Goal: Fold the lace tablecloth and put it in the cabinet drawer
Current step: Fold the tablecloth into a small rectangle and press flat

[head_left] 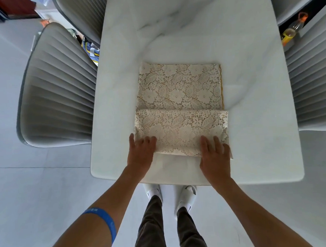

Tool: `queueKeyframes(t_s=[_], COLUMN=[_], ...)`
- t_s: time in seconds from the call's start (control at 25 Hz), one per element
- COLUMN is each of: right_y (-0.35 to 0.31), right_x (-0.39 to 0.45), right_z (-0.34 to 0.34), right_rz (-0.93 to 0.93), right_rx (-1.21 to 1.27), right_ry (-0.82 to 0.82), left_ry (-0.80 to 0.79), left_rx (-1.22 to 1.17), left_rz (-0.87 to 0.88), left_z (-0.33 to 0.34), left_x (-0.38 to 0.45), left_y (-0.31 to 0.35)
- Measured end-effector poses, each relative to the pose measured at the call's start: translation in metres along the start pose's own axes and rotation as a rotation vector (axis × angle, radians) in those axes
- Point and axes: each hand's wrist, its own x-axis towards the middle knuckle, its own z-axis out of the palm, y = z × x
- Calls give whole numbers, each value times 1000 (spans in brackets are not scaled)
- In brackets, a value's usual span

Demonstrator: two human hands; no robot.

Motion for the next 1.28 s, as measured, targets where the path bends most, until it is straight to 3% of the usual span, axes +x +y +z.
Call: queueKeyframes(t_s=[0.08,0.2,0.28,0.44,0.64,0.8,0.92,1.04,1.12,1.28], right_y=[10,15,14,11,19,25,31,18,-4,-35], right_x=[-2,-16,-28,-20,74,149,174,156,126,91], right_z=[-11,-33,-51,-98,-126,-105,-74,-47,-35,-14], right_rz=[2,24,42,38,137,189,209,115,21,-4], right_rx=[-32,14,25,73,184,231,208,126,162,255], right_ry=[-38,-259,-310,-92,62,7,-97,-26,34,-261], left_ry=[-54,-162,-222,-140,-27,-76,-94,38,45,144], left_rx=[-58,-158,-216,-327,-410,-405,-582,-724,-721,-753], left_rz=[-40,-85,-82,-85,-97,-95,-89,-216,-329,-395], left_z=[-12,-32,-43,-72,-113,-116,-96,-57,-30,-9], left_x=[-3,-20,-39,-46,34,117,158,151,118,84], left_y=[2,9,6,-22,-57,-65,-70,-73,-66,-46])
